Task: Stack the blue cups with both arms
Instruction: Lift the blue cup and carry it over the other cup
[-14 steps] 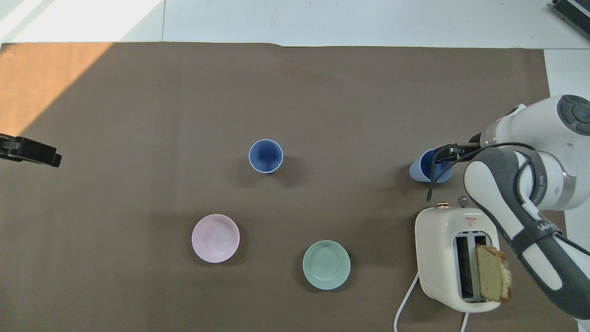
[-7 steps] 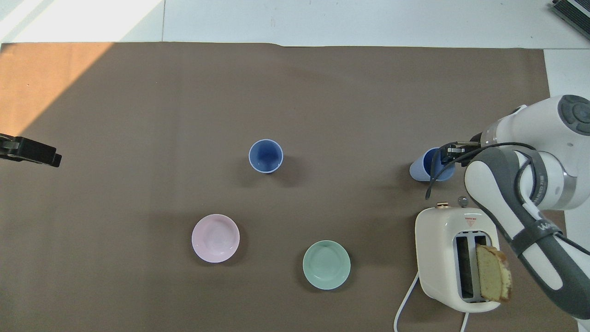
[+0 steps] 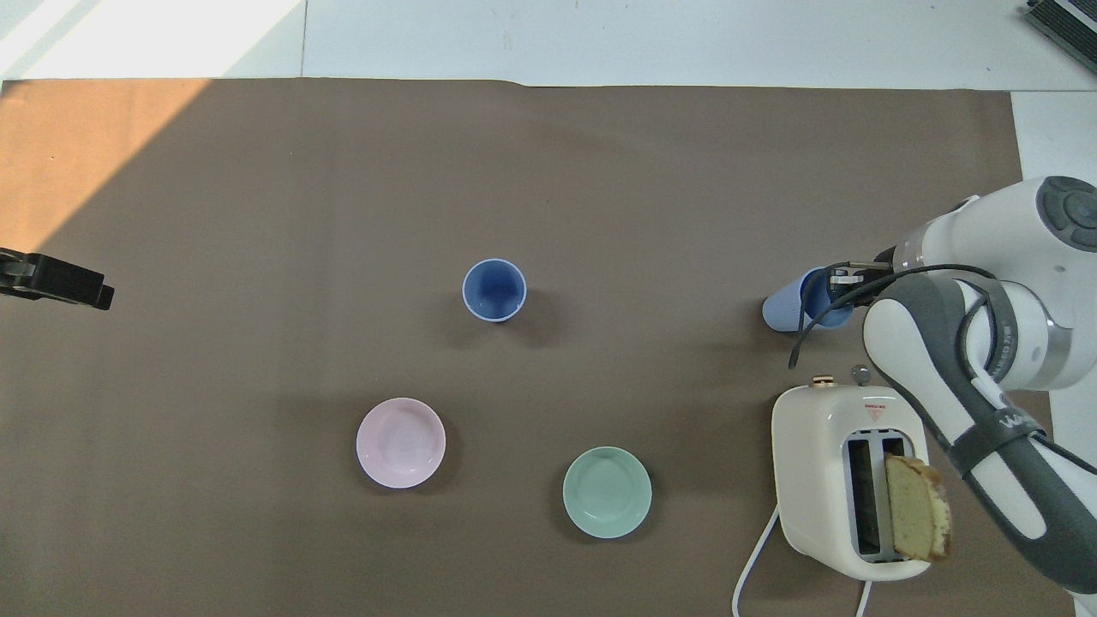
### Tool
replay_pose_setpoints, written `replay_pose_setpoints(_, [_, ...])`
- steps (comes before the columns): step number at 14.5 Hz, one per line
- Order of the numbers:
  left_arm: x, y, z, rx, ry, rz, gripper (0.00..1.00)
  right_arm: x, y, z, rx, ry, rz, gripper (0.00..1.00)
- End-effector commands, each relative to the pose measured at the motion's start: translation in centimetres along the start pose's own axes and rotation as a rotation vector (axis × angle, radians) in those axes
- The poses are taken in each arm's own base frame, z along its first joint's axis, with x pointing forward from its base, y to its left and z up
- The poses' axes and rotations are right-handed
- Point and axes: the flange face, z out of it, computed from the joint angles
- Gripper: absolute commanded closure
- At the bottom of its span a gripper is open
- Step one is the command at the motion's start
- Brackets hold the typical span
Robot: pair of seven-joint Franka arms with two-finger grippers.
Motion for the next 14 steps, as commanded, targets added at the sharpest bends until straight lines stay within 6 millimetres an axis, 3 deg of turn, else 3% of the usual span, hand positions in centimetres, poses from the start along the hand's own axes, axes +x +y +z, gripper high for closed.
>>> replay_pose_setpoints(1, [0.1, -0.3, -0.5, 0.019, 0.010, 0.004, 0.00, 0.1, -0.1, 0.0, -0.010, -0.002, 0.018, 1.00])
replay_pose_setpoints(3, [0.1, -0.3, -0.5, 0.017, 0.009, 0.006, 0.00, 0.7, -0.8, -1.7, -0.001, 0.013, 0.031, 1.00])
replay_pose_setpoints(4, [0.1, -0.3, -0.5, 0.016, 0.011, 0.007, 0.00, 1.0, -2.0, -3.6, -0.001, 0.006, 0.046, 1.00])
replay_pose_setpoints(7, [0.1, -0.4, -0.5, 0.015, 0.009, 0.004, 0.00, 1.2, -8.2, -9.4, 0.003, 0.011, 0.070, 1.00])
replay_pose_setpoints(8, [0.1, -0.3, -0.5, 0.015, 0.008, 0.004, 0.00, 1.2, -10.2, -10.4, 0.006, 0.014, 0.092, 1.00])
replay_pose_setpoints(12, [0.0, -0.5, -0.5, 0.015, 0.008, 0.001, 0.00, 0.5, -17.5, -11.6, 0.035, 0.037, 0.170, 1.00])
replay_pose_setpoints(14, [0.0, -0.5, -0.5, 0.015, 0.008, 0.001, 0.00, -0.1, -22.4, -12.8, 0.107, 0.029, 0.214, 1.00])
